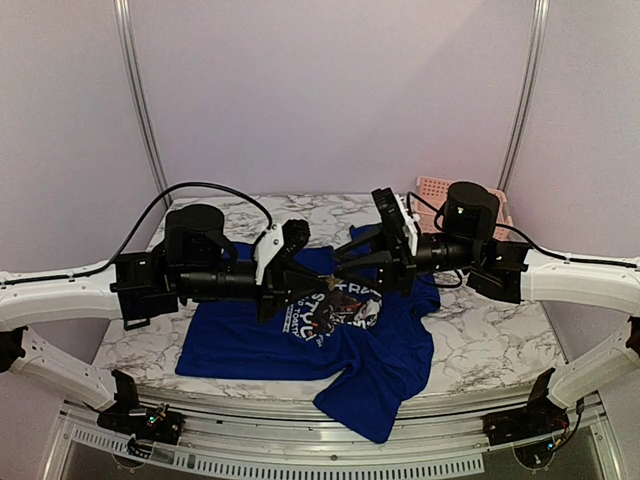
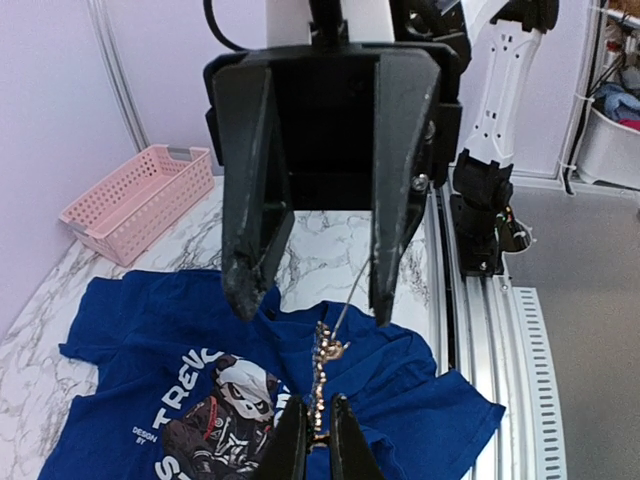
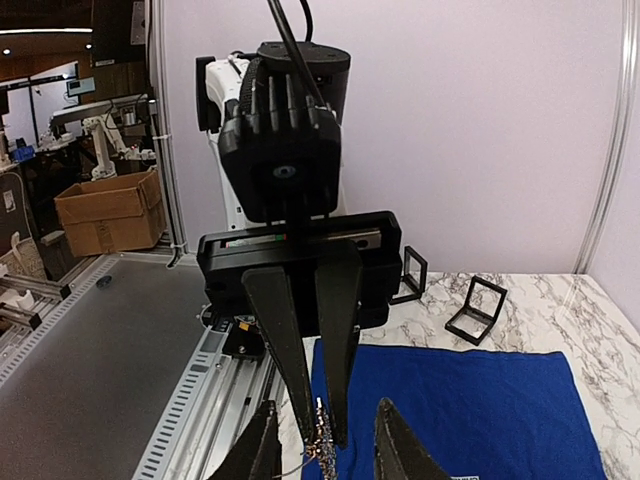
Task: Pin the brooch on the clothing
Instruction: Pass from the left arm to the right
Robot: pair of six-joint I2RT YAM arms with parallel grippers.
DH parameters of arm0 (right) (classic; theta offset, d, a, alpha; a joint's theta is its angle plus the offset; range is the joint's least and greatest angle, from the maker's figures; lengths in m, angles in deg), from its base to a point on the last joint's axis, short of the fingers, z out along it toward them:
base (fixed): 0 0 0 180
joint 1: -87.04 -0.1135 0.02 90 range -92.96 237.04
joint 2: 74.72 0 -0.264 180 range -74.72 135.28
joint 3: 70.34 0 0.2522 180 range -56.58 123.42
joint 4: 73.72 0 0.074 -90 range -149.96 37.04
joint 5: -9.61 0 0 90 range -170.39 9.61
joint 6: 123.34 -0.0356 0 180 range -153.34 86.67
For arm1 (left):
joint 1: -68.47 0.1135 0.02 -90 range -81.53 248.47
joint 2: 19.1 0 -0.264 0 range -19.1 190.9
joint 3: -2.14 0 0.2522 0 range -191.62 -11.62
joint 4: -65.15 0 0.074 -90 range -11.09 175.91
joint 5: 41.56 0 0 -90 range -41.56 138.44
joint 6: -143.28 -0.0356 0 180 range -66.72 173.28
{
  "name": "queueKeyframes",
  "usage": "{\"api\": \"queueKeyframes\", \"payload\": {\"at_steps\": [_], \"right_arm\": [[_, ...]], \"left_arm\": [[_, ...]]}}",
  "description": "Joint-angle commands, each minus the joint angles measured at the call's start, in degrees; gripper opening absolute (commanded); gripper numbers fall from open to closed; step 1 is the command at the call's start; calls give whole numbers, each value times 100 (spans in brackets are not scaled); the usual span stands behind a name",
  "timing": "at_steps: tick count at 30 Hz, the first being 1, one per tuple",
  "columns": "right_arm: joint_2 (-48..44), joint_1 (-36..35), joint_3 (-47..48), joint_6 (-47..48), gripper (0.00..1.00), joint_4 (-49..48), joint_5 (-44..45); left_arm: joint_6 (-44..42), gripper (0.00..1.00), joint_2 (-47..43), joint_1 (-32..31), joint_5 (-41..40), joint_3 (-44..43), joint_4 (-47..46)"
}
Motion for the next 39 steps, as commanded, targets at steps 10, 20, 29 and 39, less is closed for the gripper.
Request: {"api": "queueKeyframes", "payload": {"at_steps": [10, 20, 29, 39], "right_arm": [[51, 187, 429, -975, 32, 894, 1536], [121, 993, 301, -2147, 51, 1455, 1428], [-994, 1024, -1631, -4079, 65, 686, 1211], [-742, 268, -2068, -3913, 61, -847, 1217]], "left_arm": [[3649, 0, 1173, 683, 1759, 699, -1255], [5154, 0, 2155, 1066, 2176, 749, -2672], [5592, 0, 2154, 1039, 1699, 1308, -3989], [5680, 0, 2107, 910, 1281, 1657, -4990]]}}
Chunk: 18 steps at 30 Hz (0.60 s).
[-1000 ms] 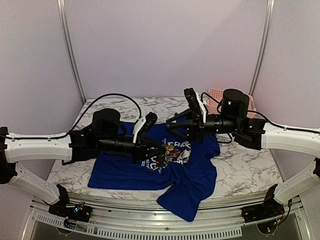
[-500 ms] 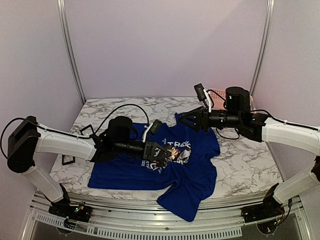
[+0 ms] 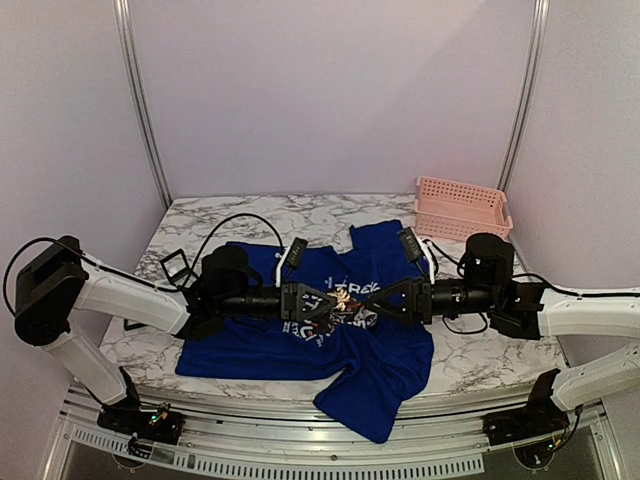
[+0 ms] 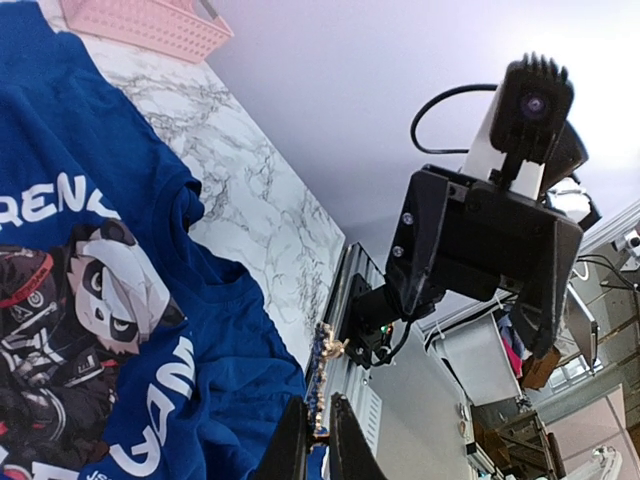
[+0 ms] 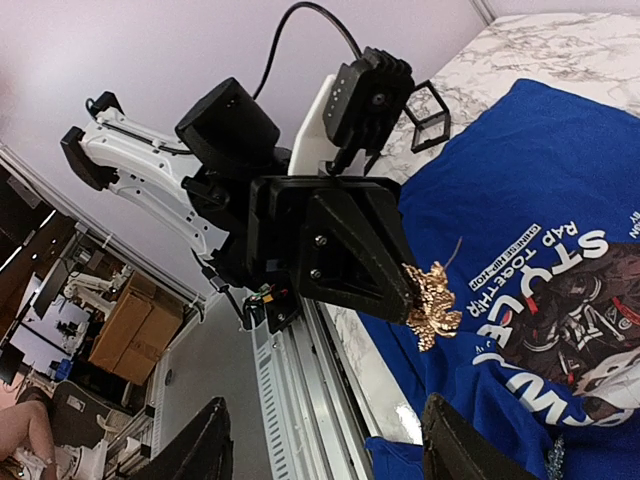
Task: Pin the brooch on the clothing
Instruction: Pass from the left arm to the right
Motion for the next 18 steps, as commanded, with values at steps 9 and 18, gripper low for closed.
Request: {"api": "queueKeyframes", "payload": {"at_steps": [9, 18], "right_arm": [[928, 17, 227, -224, 50, -996, -55], [1245, 54, 292, -180, 32, -1588, -494]], "left_arm": [[-14, 0, 23, -286, -335, 123, -1071], [-101, 0, 236, -420, -396, 2, -1226]]}}
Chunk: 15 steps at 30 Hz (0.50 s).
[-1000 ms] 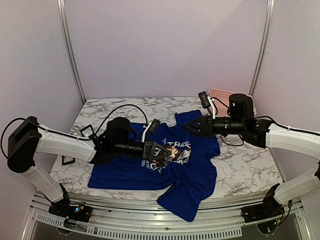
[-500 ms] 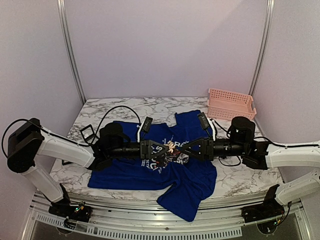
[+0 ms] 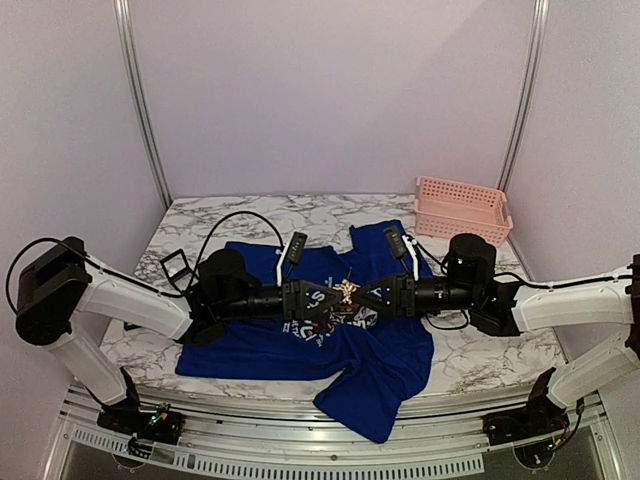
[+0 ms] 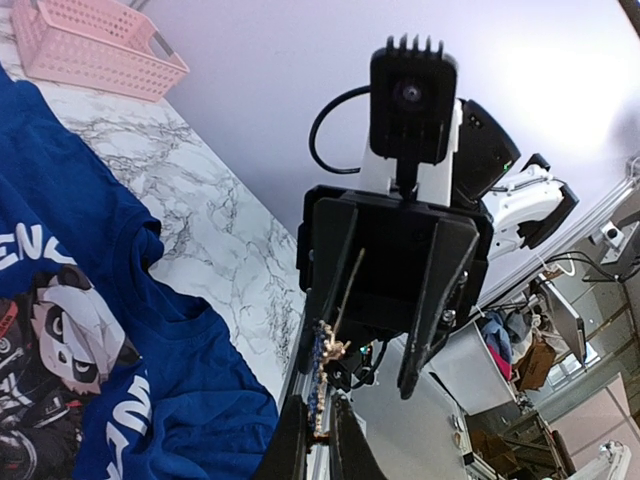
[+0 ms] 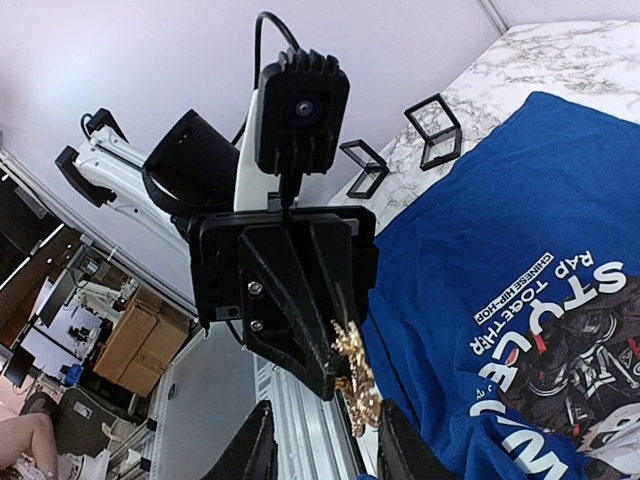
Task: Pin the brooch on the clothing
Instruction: Pass from the left arm to the right
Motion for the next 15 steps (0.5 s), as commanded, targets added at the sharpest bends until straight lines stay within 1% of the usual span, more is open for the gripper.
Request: {"api": "queueKeyframes", "payload": {"at_steps": [1, 6, 13, 15], "right_arm": [[259, 31, 202, 49, 30, -250, -277], [306, 75, 200, 122, 14, -460, -404], [264, 83, 176, 117, 0, -502, -555], [266, 83, 174, 73, 0, -448, -579]], "left_arm": [[-196, 0, 209, -149, 8, -113, -264], [-162, 0, 373, -168, 38, -224, -241], [-160, 0, 480, -230, -16, -305, -216], [-166, 0, 502, -243, 3, -343, -212]]}}
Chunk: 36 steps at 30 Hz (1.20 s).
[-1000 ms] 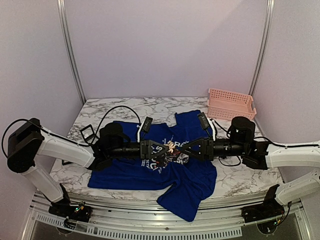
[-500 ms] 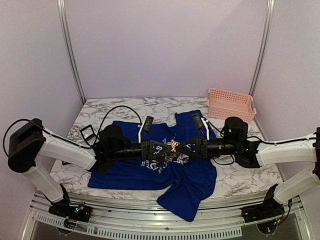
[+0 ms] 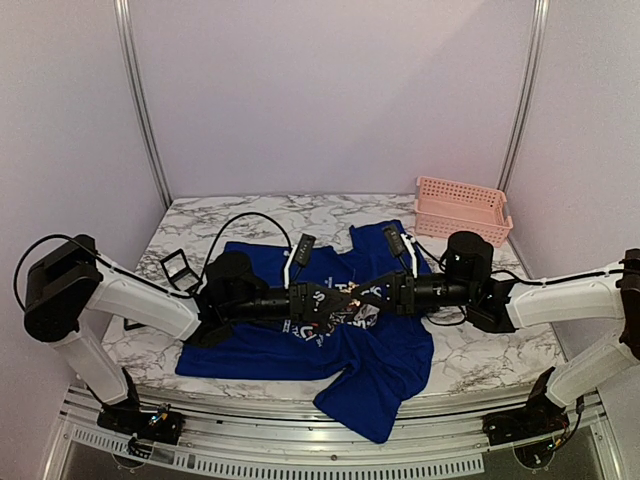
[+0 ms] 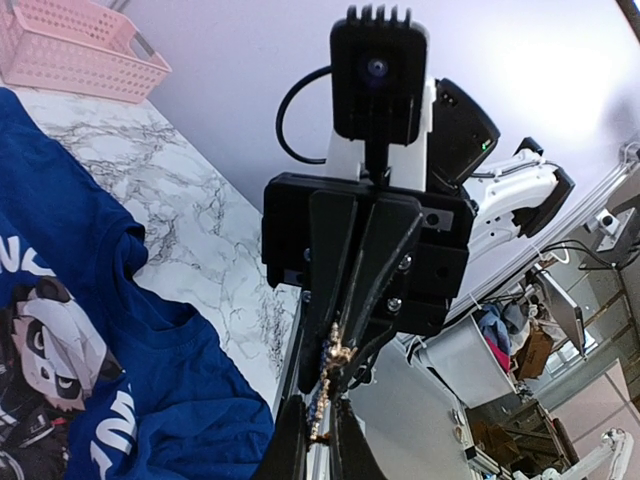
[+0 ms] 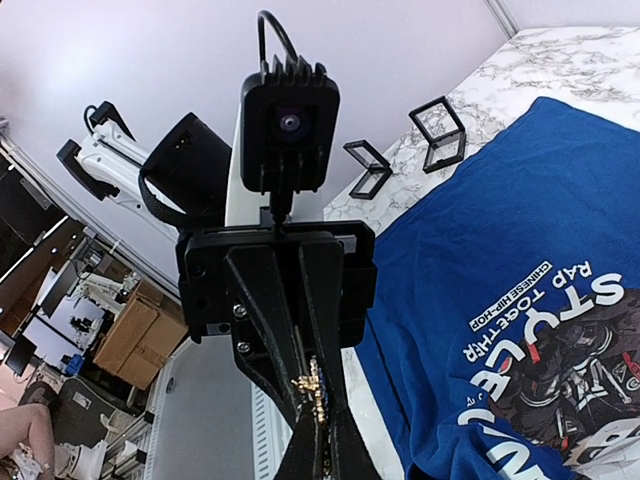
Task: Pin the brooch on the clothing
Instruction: Pass from the left arm to the right
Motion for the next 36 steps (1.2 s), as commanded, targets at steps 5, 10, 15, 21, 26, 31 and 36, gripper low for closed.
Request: {"api": "queueKeyframes", "payload": {"at_steps": [5, 10, 15, 21, 26, 31, 36], "right_arm": [[-130, 152, 141, -214, 0, 632, -305], [-663, 326, 170, -206, 0, 2114, -183], [-1195, 430, 49, -176, 0, 3213, -80], [-1227, 814, -234, -608, 0, 3724, 351], [-769, 881, -504, -889, 0, 2778, 650], [-114, 883, -766, -1065, 0, 2214, 763], [348, 983, -863, -1091, 0, 2374, 941]], "left_arm": [[-354, 27, 65, -128, -106, -226, 364], [-1771, 57, -345, -100, 645, -280, 1119], [-4085, 58, -638, 229, 602, -818, 4139], [-6930, 59, -637, 598, -2331, -1344, 7062], [-7419, 58, -329, 1371, -3126, -1311, 7639], [-8319, 58, -329, 1656, -3606, -675, 7238], [-9023, 60, -460, 2028, -3697, 63, 6613]]}}
